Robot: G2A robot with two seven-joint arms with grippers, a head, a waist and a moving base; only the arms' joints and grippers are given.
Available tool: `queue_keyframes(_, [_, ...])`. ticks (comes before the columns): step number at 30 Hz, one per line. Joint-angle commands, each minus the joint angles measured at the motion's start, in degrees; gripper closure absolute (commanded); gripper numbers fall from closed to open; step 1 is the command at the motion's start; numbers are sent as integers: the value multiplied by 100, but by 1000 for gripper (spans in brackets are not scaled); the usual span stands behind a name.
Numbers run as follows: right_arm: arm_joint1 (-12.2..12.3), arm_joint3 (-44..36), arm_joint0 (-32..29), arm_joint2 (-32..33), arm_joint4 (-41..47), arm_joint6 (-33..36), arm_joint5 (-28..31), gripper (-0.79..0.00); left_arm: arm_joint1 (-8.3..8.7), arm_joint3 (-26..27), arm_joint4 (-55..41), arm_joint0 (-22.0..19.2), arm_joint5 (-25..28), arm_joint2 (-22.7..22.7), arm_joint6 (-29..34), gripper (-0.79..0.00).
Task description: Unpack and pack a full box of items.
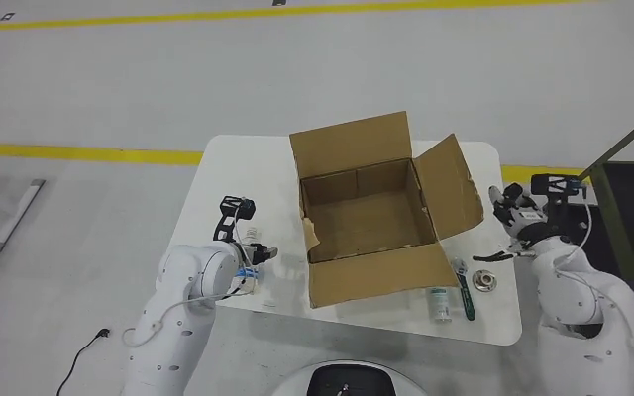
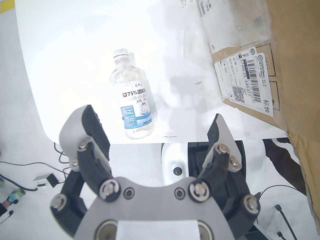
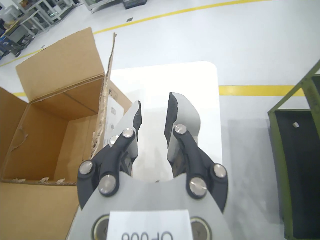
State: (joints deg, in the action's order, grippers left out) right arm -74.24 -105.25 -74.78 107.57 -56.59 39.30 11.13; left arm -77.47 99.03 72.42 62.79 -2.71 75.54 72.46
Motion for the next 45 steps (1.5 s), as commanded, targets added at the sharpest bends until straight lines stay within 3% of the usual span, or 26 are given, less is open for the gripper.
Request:
queue_keyframes(1, [26, 86, 113, 47, 324, 528, -80, -785, 0, 0, 0, 0, 0, 0, 0, -785])
queue_keyframes(6, [89, 173, 414, 193, 1083, 1367, -351, -785, 0, 0, 0, 0, 0, 0, 0, -785])
queue_keyframes(14, [176, 307, 631, 467, 2581, 1911, -544, -785, 0, 0, 0, 0, 0, 0, 0, -785])
queue_keyframes(21, [243, 511, 695, 21, 2616, 2171, -646, -785, 0, 0, 0, 0, 0, 0, 0, -785])
queue_keyframes(22, [251, 545, 709, -41, 2570, 2155, -695, -483, 0, 0, 0, 0, 0, 0, 0, -785])
queue_keyframes(23, [259, 561, 723, -94, 2529, 2128, -725, -369, 0, 0, 0, 0, 0, 0, 0, -785])
queue_keyframes(26, [283, 652, 745, -252, 2442, 2108, -791, -237, 0, 0, 0, 0, 0, 0, 0, -785])
queue_keyframes(27, [292, 696, 753, -312, 2401, 2130, -801, -89, 0, 0, 0, 0, 0, 0, 0, -785])
queue_keyframes(28, [302, 724, 773, -363, 2348, 2132, -809, 0, 0, 0, 0, 0, 0, 0, 0, -785])
queue_keyframes(45, [318, 789, 800, -457, 2308, 2092, -769, 0, 0, 0, 0, 0, 0, 0, 0, -785])
